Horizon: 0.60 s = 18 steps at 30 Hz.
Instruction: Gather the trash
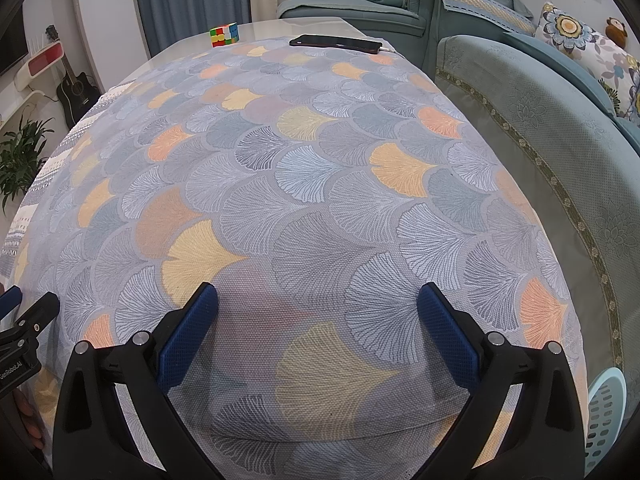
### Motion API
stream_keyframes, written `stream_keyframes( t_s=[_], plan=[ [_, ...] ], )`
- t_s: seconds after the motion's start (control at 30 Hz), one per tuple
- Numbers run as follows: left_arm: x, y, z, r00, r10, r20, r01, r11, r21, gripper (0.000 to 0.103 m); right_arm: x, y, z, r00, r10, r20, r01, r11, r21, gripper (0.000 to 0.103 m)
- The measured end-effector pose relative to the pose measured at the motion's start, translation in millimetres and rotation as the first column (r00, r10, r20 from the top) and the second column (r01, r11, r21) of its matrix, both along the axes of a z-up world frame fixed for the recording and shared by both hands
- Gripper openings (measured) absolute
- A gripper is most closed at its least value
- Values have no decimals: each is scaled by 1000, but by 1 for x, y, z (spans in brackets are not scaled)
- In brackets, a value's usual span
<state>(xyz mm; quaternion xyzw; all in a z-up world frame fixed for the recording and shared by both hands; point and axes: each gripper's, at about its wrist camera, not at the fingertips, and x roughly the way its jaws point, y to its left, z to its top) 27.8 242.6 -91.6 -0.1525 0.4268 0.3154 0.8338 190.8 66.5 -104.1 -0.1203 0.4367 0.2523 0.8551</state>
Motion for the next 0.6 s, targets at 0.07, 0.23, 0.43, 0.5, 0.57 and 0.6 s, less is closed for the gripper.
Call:
stream_keyframes(
  t_s=[0.07,0.23,0.43,0.5,0.57,0.6],
  plan=[
    [0,0,0,1000,0,0,0,1000,0,96,0,0,1,1000,0,0,0,1000,0,96],
    [0,0,0,1000,0,3,0,1000,-2,96,0,0,0,1000,0,0,0,1000,0,96],
    [0,1,1,1000,-1,-1,1,1000,1,96,0,0,0,1000,0,0,0,1000,0,96],
    [-1,1,1,1000,-1,0,1,1000,0,96,0,0,0,1000,0,0,0,1000,0,96],
    [0,1,1,1000,-1,-1,1,1000,1,96,0,0,0,1000,0,0,0,1000,0,96],
    [-1,0,1,1000,-1,-1,1,1000,1,96,0,0,0,1000,0,0,0,1000,0,96]
  ],
)
